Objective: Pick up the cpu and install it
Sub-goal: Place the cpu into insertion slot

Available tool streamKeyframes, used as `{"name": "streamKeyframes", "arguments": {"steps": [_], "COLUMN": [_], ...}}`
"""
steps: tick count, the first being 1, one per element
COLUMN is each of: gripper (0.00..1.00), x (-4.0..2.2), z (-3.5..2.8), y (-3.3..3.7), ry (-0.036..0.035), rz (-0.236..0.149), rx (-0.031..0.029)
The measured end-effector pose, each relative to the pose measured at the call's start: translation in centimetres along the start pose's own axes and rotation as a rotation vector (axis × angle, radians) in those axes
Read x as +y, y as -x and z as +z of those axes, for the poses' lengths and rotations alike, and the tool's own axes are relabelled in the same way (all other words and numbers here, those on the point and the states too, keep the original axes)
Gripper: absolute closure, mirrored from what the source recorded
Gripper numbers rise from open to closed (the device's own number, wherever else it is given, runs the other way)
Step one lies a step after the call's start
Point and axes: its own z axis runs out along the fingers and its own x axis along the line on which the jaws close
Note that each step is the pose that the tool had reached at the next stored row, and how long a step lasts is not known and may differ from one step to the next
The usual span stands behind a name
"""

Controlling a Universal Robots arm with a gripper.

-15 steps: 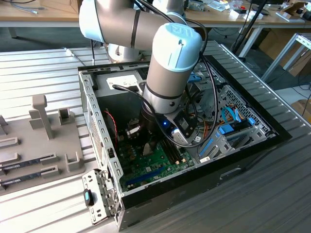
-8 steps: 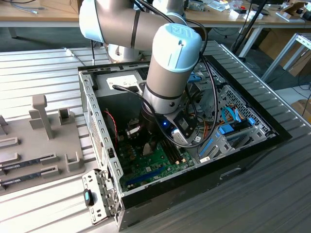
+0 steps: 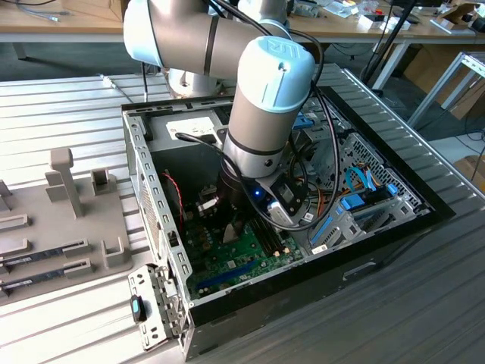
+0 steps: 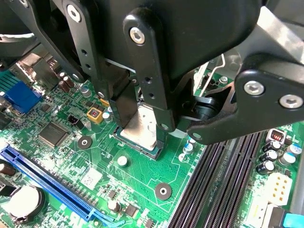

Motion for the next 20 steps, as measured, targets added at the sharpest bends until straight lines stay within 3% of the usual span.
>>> {"name": "streamKeyframes", "arguments": {"steps": [5, 9, 20], "gripper": [0.59, 0.59, 0.59], "x": [0.0, -0.02, 0.0], "z": [-0.01, -0.42, -0.44], "y": [0.0, -0.02, -0.16], "ry": [0.0002, 0.0009, 0.003], "rz": [0.0, 0.0, 0.0], "rx": [-0.0001, 0.0, 0.0]}}
